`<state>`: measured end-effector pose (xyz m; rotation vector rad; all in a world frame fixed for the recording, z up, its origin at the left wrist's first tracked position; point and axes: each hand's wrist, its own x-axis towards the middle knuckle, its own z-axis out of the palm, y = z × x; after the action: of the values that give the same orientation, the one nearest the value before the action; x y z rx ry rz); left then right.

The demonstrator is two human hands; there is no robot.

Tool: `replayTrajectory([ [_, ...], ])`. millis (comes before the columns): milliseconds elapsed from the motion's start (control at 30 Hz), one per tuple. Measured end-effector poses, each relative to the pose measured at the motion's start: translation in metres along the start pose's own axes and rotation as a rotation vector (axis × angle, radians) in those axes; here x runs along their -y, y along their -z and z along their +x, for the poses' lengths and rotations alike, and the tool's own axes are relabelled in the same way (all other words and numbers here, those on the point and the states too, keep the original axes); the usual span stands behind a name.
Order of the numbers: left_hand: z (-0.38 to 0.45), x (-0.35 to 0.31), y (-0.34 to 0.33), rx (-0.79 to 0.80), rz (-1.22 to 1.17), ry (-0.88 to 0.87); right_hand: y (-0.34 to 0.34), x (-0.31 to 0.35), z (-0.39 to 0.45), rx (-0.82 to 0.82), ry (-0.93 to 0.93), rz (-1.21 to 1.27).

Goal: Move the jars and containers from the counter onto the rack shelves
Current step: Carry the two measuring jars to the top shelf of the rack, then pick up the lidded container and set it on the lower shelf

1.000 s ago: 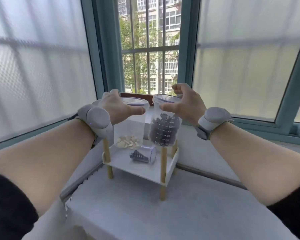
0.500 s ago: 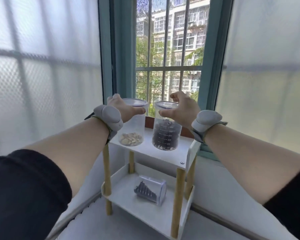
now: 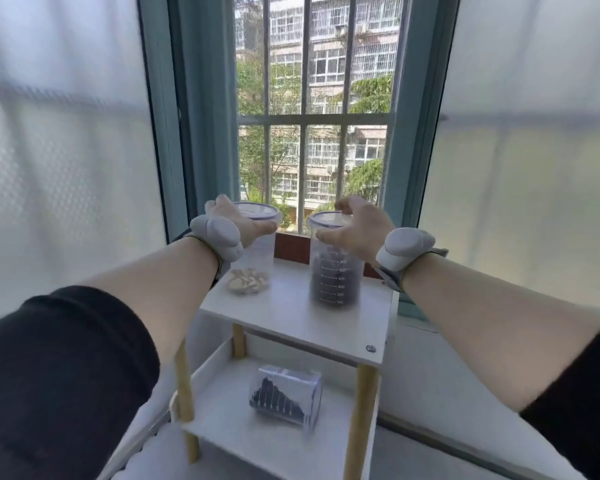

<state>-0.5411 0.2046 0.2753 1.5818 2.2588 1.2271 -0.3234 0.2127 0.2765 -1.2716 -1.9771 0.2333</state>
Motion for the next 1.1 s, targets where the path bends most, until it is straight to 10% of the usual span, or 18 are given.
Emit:
replayTrajectory([
  [533, -0.071, -0.006, 0.003, 0.044, -0.167, -0.397, 0.011, 0.018, -0.086, -0.214, 0.041, -0.044],
  [1100, -0.263, -0.058, -0.102, 0.613, -0.484, -0.726, 0.067, -0.066, -0.288, -0.51, -0.395, -0.065],
])
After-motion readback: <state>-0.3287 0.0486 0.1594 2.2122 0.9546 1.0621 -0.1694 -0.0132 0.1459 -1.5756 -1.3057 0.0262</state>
